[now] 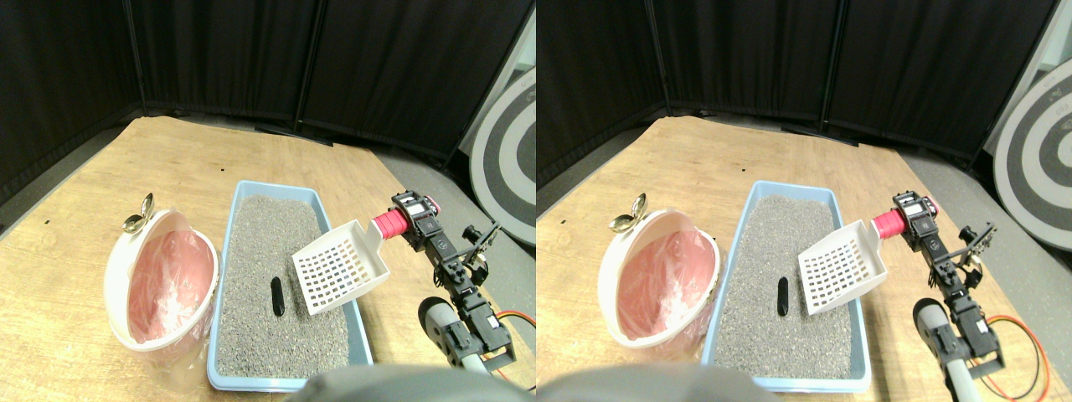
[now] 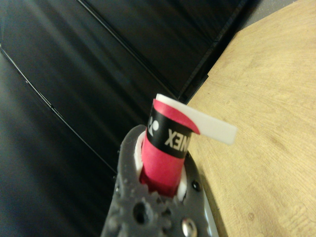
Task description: Scoop (unimanual)
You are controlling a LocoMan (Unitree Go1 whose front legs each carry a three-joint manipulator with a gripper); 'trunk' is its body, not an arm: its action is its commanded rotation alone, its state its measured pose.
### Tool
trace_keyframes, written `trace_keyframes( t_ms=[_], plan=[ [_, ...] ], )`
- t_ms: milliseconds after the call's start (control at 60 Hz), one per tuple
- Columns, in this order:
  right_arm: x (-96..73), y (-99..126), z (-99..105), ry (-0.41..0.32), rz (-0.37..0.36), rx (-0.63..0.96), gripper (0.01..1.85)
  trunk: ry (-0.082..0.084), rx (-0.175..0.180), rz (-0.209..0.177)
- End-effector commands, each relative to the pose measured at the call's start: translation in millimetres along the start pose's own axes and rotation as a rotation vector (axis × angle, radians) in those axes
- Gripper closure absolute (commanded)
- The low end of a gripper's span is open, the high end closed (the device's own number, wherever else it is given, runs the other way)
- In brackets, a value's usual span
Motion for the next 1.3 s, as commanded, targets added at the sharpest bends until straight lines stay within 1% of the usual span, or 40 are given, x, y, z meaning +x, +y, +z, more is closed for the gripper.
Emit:
trace_keyframes(
  t_ms=[17,83,117,150,217,267,333,367,400,450,567,733,767,833,900,933,950,1000,1033,1050,1083,1117,1167,1217,1300],
  plan=[
    [1.0,-3,5,-0.043,-0.012,-0.018,1.8,0.022,-0.03,0.04],
    [5.5,-3,4,-0.043,-0.008,-0.044,1.8,0.023,-0.041,0.054],
    [7.0,-3,4,-0.047,0.001,-0.05,1.8,0.022,-0.047,0.061],
    [10.1,-3,4,-0.041,-0.005,-0.051,1.8,0.021,-0.051,0.067],
    [13.9,-3,4,-0.036,0.011,-0.07,1.8,0.024,-0.062,0.078],
    [16.7,-3,5,-0.037,0.008,-0.073,1.8,0.023,-0.068,0.085],
    [18.6,-1,6,-0.04,0.011,-0.075,1.8,0.018,-0.076,0.095],
    [17.5,1,7,-0.038,0.006,-0.076,1.8,0.02,-0.08,0.099],
    [19.6,2,6,-0.045,0.016,-0.079,1.8,0.021,-0.082,0.101],
    [20.5,5,7,-0.037,0.013,-0.076,1.8,0.02,-0.083,0.105],
    [23.2,10,9,-0.031,0.045,-0.077,1.8,0.02,-0.084,0.109],
    [25.1,17,11,-0.02,0.026,-0.102,1.8,0.018,-0.085,0.114],
    [25.9,18,11,-0.021,0.036,-0.114,1.8,0.017,-0.086,0.116],
    [27.9,18,11,-0.019,0.044,-0.123,1.8,0.021,-0.088,0.118],
    [30.4,18,10,-0.02,0.064,-0.154,1.8,0.021,-0.09,0.12],
    [30.6,19,10,-0.019,0.067,-0.162,1.8,0.025,-0.09,0.121],
    [31.3,19,9,-0.03,0.087,-0.19,1.8,0.025,-0.09,0.121],
    [31.5,20,8,-0.026,0.08,-0.205,1.8,0.026,-0.091,0.122],
    [32.3,20,7,-0.041,0.099,-0.242,1.8,0.026,-0.091,0.122],
    [32.3,20,7,-0.041,0.099,-0.242,1.8,0.03,-0.092,0.122],
    [33.7,21,6,-0.059,0.114,-0.268,1.8,0.03,-0.092,0.122],
    [34.4,21,6,-0.078,0.119,-0.283,1.8,0.03,-0.094,0.122],
    [35.2,22,5,-0.079,0.116,-0.289,1.8,0.03,-0.095,0.122],
    [35.9,23,5,-0.083,0.118,-0.31,1.8,0.036,-0.096,0.12],
    [36.2,25,4,-0.072,0.123,-0.319,1.8,0.036,-0.098,0.119]
  ],
)
